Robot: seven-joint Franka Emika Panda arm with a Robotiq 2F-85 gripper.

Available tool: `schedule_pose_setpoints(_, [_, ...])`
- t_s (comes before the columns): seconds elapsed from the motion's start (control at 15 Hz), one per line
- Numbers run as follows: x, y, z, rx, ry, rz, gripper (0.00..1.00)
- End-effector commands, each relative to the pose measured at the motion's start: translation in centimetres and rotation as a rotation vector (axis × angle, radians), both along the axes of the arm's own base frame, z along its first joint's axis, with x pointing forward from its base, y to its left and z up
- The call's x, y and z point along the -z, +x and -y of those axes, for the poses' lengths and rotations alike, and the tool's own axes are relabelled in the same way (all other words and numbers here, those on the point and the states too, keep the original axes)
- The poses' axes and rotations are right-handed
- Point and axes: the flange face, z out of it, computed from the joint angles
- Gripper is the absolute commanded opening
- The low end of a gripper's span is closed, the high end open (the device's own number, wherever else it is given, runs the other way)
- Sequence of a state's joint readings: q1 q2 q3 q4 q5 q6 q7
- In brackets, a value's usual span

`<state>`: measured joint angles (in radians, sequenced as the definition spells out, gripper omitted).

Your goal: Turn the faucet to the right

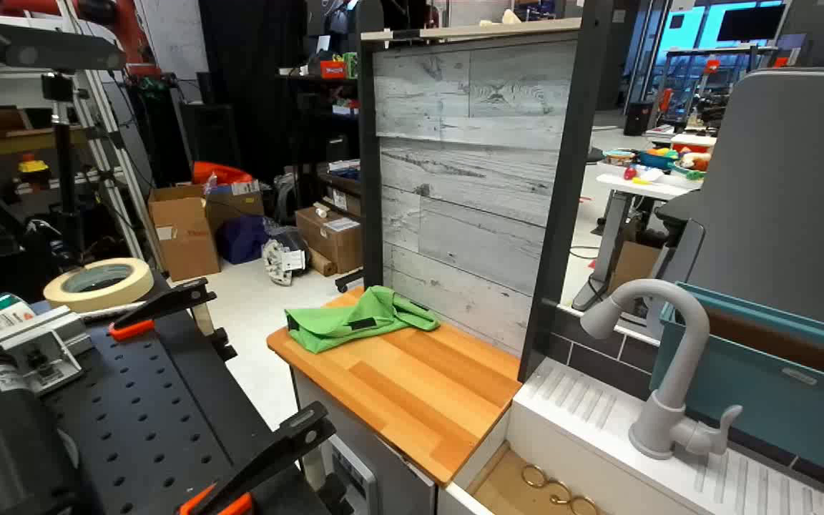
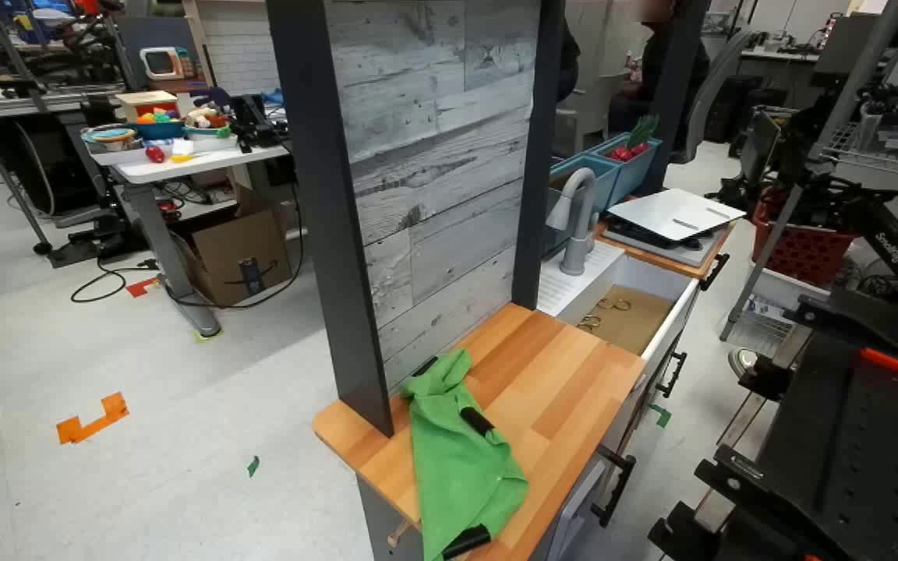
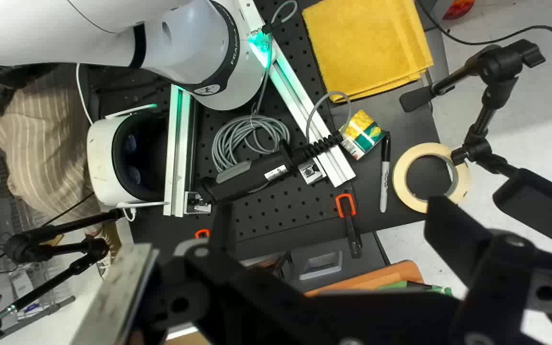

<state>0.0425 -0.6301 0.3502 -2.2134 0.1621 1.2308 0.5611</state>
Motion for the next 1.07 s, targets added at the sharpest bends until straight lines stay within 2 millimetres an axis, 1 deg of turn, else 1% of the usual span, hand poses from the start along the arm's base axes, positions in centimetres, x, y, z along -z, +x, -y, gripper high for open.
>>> schedule_pose_setpoints(0.0, [0.0, 0.0, 0.0, 0.0, 0.0, 0.0, 1.0])
schedule_pose_setpoints(0.2, [-0.1, 0.0, 0.0, 0.0, 0.0, 0.0, 1.0])
schedule_pose_setpoints(0.4, [1.7, 2.0, 1.5, 0.084, -0.031, 0.029, 1.0])
schedule_pose_setpoints(0.6, [4.5, 4.7, 3.8, 0.189, -0.068, 0.051, 1.0])
schedule_pose_setpoints(1.0, [9.3, 11.3, 10.1, 0.423, -0.137, 0.182, 1.0])
